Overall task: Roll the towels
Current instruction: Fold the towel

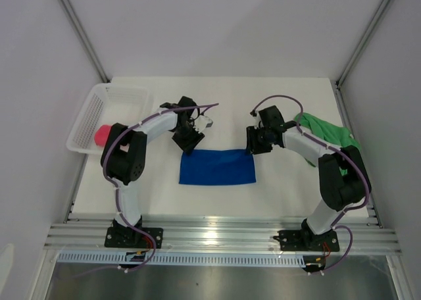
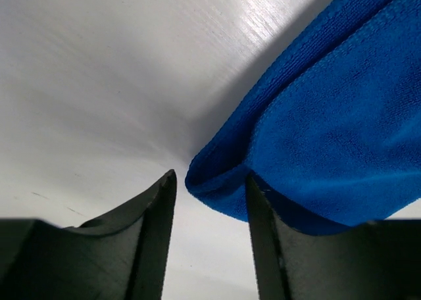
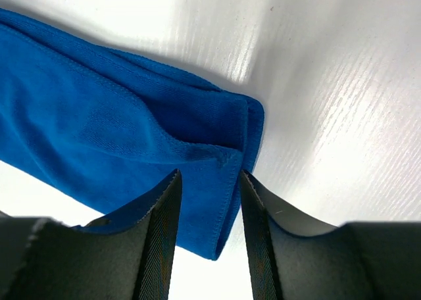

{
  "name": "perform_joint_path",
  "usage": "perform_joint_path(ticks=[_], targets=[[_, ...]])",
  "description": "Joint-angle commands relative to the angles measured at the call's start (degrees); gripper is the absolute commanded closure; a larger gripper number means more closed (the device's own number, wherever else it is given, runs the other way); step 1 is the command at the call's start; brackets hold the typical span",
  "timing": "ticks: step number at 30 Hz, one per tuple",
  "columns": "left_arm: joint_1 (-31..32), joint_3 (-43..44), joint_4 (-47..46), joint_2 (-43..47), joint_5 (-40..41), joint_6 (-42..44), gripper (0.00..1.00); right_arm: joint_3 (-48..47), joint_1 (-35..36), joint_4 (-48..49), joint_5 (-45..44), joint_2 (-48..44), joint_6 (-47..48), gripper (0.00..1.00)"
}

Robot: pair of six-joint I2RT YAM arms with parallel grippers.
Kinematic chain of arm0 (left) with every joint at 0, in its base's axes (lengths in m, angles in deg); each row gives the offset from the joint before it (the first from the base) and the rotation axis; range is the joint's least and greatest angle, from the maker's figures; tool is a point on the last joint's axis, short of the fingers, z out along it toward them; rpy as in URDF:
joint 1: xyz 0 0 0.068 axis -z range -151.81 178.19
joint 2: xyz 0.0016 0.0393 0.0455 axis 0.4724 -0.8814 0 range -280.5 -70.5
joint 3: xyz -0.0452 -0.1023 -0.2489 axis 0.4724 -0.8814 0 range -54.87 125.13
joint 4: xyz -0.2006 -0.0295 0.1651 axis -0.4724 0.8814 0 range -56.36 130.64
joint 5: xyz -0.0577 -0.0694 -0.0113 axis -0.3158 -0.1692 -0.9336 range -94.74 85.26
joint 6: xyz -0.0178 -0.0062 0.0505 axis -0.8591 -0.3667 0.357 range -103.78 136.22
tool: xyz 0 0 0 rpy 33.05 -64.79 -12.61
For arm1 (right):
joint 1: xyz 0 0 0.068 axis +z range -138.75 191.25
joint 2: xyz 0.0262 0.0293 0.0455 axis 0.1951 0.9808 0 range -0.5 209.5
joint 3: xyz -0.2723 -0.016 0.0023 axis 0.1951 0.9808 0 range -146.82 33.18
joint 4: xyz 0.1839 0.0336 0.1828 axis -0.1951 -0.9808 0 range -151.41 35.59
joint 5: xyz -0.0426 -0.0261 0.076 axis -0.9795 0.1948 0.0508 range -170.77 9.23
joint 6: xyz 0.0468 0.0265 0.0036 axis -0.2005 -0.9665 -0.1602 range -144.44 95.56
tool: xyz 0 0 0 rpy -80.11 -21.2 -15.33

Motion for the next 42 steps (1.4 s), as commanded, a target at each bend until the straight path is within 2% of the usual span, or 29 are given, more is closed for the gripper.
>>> perform_joint_path(ticks=[1,4,5,7,8,10,13,15,16,18,27,28,30,31,33,36,42], targets=[[0.12,2.06,-0.59,-0.24,-2.45,-0.54,0.52,-1.53,-0.48,0.9,-0.34,0.77,2.17,0.56],[0.12,1.97,-0.42,-0.24,-3.77,-0.46,0.63,-1.97,-0.48,2.66,0.98,1.83,2.08,0.56],[0.12,1.88,-0.5,-0.06,-4.04,-0.54,0.72,-2.15,-0.57,3.71,1.77,2.53,1.99,0.56],[0.03,1.79,-0.42,-0.06,-3.95,-0.8,0.83,-2.06,-0.66,4.94,2.91,3.24,2.08,0.56],[0.03,1.71,-0.59,-0.06,-3.78,-0.89,0.94,-2.06,-0.83,6.51,4.66,4.11,2.08,0.57],[-0.32,1.44,-0.68,-0.06,-3.51,-1.16,0.99,-2.15,-1.27,7.67,6.51,5.17,1.9,0.58],[-0.94,1.09,-0.68,0.2,-3.42,-1.68,0.99,-2.15,-1.8,9.43,7.48,6.84,1.2,0.66],[-1.2,0.83,-0.59,0.55,-3.42,-1.77,0.99,-1.36,-3.02,11.44,9.06,7.28,-0.28,0.77],[-1.2,0.48,-0.68,0.73,-2.81,-1.86,0.99,-1.01,-3.46,12.58,9.15,7.2,-0.9,0.9],[-1.38,0.3,-0.94,0.9,-1.93,-2.56,0.99,-0.57,-4.87,12.94,8.37,7.2,-2.48,1.0],[-1.91,0.39,-0.33,1.08,-2.01,-3.44,0.99,-0.04,-6.81,13.91,10.21,8.08,-4.42,1.0],[-1.91,0.82,-0.15,1.26,-2.19,-3.27,0.97,-0.04,-6.89,13.56,10.65,7.99,-4.42,1.0],[-1.91,0.39,-0.15,1.43,-2.46,-3.27,0.91,1.36,-6.81,14.08,10.82,6.41,-4.16,0.88],[-1.91,0.47,-0.07,1.52,-2.63,-3.27,0.82,2.33,-6.81,15.74,10.83,5.62,-4.16,0.74],[-1.91,0.39,-0.07,1.61,-2.37,-3.27,0.67,4.87,-6.81,17.51,12.05,3.43,-3.64,0.64],[-1.91,0.56,-0.59,2.49,-2.63,-2.92,0.59,5.32,-6.89,18.66,13.55,2.63,-2.93,0.61],[-1.91,1.96,-0.51,2.93,-3.16,-2.57,0.56,4.71,-6.2,21.21,14.96,1.84,-1.53,0.6]])
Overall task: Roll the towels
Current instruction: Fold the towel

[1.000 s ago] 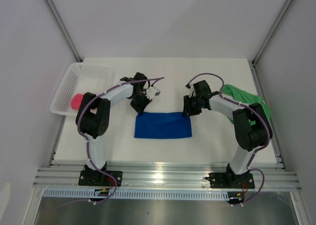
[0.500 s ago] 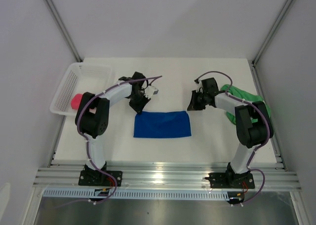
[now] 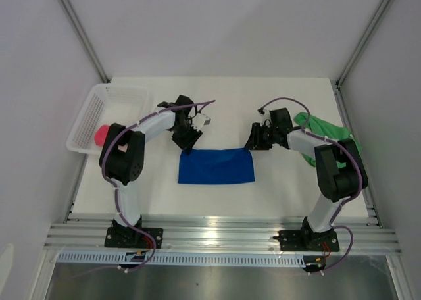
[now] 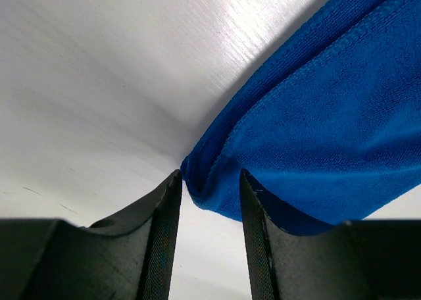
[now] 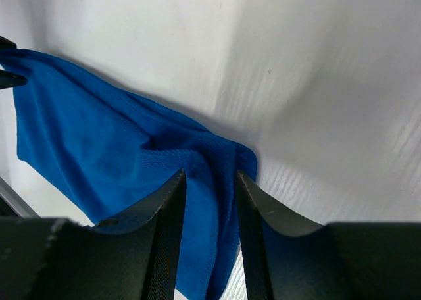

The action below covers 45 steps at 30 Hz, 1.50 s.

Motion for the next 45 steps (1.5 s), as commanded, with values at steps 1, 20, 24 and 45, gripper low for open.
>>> perform_joint_path(ticks=[1,20,24,45], targets=[[-0.55,2.06,-0.42,2.47,-0.82,0.41,0.56,-0.71,0.8,3.74,1.45,-3.36,2.34,0.6],[-0.55,3.11,-0.15,0.71,-2.4,0.85,0.73,-5.54,6.34,0.32,-3.73,2.43,6.65,0.57],[-0.55,2.58,0.46,0.71,-3.98,1.11,0.78,-5.99,6.43,-0.47,-5.23,3.57,6.92,0.57],[-2.48,0.91,-1.12,1.86,1.03,-1.0,0.99,-4.32,2.91,-2.06,-10.25,2.53,3.58,1.0]])
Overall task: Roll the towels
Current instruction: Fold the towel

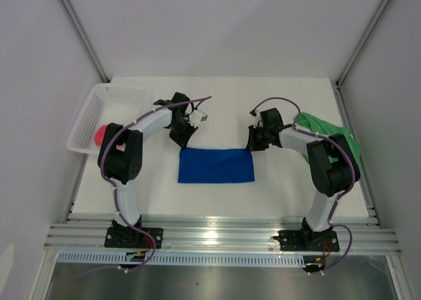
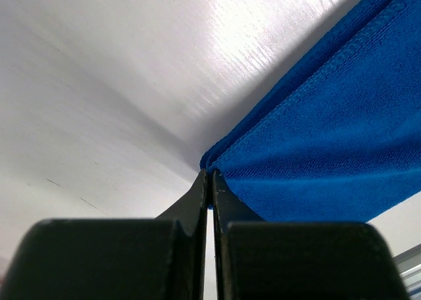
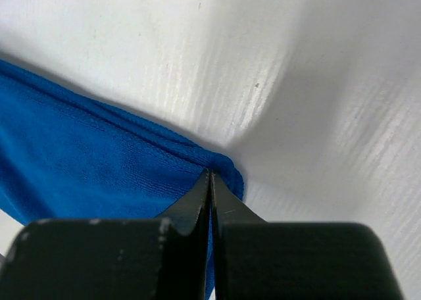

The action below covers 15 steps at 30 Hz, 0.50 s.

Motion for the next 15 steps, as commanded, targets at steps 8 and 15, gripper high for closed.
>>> perform_joint_path(ticks=[8,15], targets=[[-0.41,0.19,-0.44,0.82,-1.17,-0.82,0.99,-0.36,-1.55,0.5,0.0,-6.09,-2.7,0.74],[-0.5,-0.07,-0.18,0.56,0.49,-0.91,0.84,1.05,-1.55,-4.15,-3.68,-6.62,-6.56,0.61]])
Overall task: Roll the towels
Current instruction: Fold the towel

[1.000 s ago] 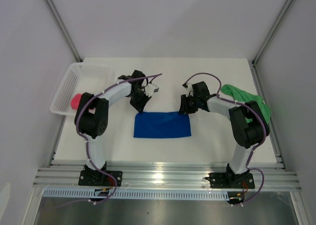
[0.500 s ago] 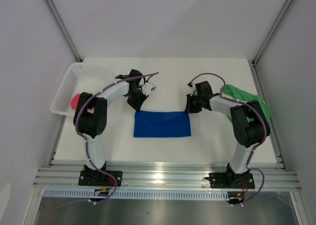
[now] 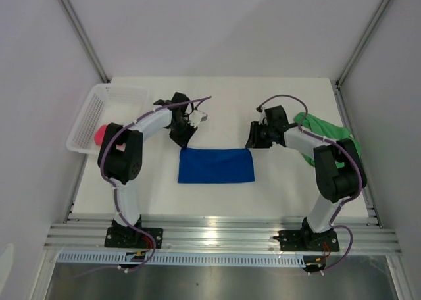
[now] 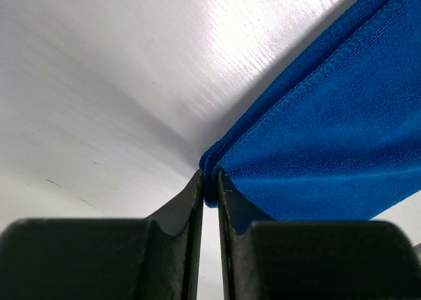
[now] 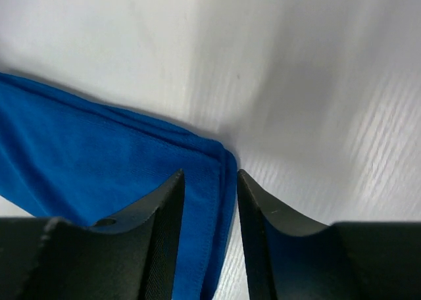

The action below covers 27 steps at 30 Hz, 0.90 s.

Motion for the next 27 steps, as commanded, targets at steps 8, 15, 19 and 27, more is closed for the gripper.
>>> perform_joint_path(ticks=[8,15,19,27], targets=[[-0.5,-0.95,0.37,0.38,1.05,-0.78,0.81,6.7,1.08,2.32,-1.1,-2.95,-7.54,0.53],[-0.41,-0.77,0.73,0.11,0.87,-0.87,0.81,5.64,-0.15,7.61,2.58,1.18,-6.84,0.57],[-0.41,-0.6,0.73,0.03,0.87,-0.95,0.82,5.82,-0.15,8.14,3.11,3.28,-6.57,0.7],[-0.41,-0.86,0.73,-0.06,2.97,-0.69,0.99,5.91,-2.34,7.35,-1.53,2.15,-7.8,1.0]])
